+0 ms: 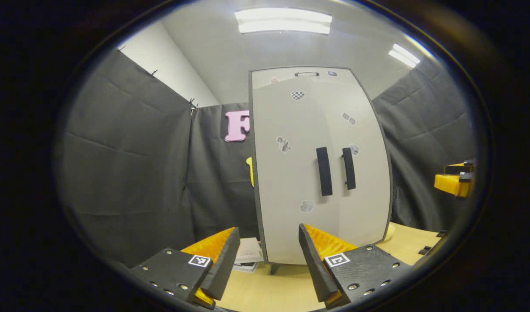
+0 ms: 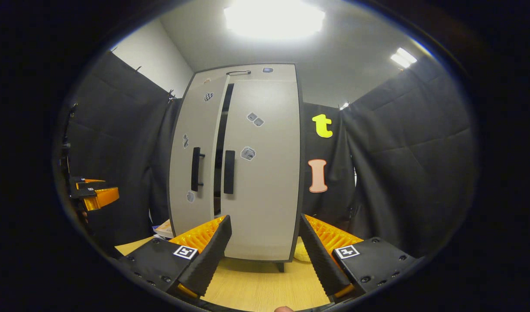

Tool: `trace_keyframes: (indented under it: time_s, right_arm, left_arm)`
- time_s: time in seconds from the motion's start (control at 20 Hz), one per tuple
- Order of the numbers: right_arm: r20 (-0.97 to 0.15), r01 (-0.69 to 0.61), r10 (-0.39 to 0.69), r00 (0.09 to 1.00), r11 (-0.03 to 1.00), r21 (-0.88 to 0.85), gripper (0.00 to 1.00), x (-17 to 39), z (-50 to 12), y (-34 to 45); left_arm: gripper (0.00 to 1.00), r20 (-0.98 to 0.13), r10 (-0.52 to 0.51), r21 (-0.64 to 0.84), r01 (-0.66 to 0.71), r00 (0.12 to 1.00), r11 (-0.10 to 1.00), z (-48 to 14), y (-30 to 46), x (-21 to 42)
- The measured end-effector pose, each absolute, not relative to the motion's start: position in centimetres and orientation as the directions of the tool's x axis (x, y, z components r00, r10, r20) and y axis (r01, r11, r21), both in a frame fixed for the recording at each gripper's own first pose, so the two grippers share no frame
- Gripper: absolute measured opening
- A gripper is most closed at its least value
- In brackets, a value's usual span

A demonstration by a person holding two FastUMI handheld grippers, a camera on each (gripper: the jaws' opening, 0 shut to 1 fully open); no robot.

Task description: Grab one shoe with the right hand and put it into the shoe cabinet, grab the other shoe with the left hand and put it into the shoe cabinet; then close the right door with the right hand and the left door with the left hand.

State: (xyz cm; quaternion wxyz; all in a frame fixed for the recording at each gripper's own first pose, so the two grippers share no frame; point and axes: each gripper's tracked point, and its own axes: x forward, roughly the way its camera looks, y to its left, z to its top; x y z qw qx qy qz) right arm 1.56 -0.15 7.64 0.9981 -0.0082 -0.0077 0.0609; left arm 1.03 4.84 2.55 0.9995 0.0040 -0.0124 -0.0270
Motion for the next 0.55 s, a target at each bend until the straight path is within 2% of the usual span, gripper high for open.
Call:
trace_keyframes:
  time_s: [0.2, 0.25, 0.4, 0.45, 0.55]
  right_arm:
    - [0.010, -0.129, 0.129, 0.992, 0.992, -0.009, 0.99, 1.2, 7.4, 0.1]
    - [0.013, -0.130, 0.130, 0.991, 0.992, -0.007, 0.99, 1.1, 7.5, 0.1]
    - [0.030, -0.135, 0.135, 0.990, 0.991, 0.003, 0.97, 0.9, 7.8, 0.2]
    - [0.033, -0.137, 0.137, 0.990, 0.991, 0.006, 0.97, 0.9, 7.8, 0.3]
    - [0.040, -0.141, 0.140, 0.989, 0.990, 0.015, 0.99, 0.9, 7.7, 0.4]
  left_arm:
    - [0.80, 0.022, -0.049, 0.012, 0.048, 0.999, 0.999, 2.5, 5.4, -0.2]
    - [0.84, 0.022, -0.046, 0.012, 0.046, 0.999, 0.999, 2.5, 5.6, -0.4]
    - [0.84, 0.012, -0.032, 0.010, 0.032, 0.999, 0.999, 2.0, 6.2, -0.8]
    - [0.80, 0.007, -0.031, 0.008, 0.031, 0.999, 0.999, 1.7, 6.1, -0.8]
    - [0.79, -0.001, -0.027, 0.005, 0.027, 1.000, 1.000, 1.3, 5.9, -0.8]
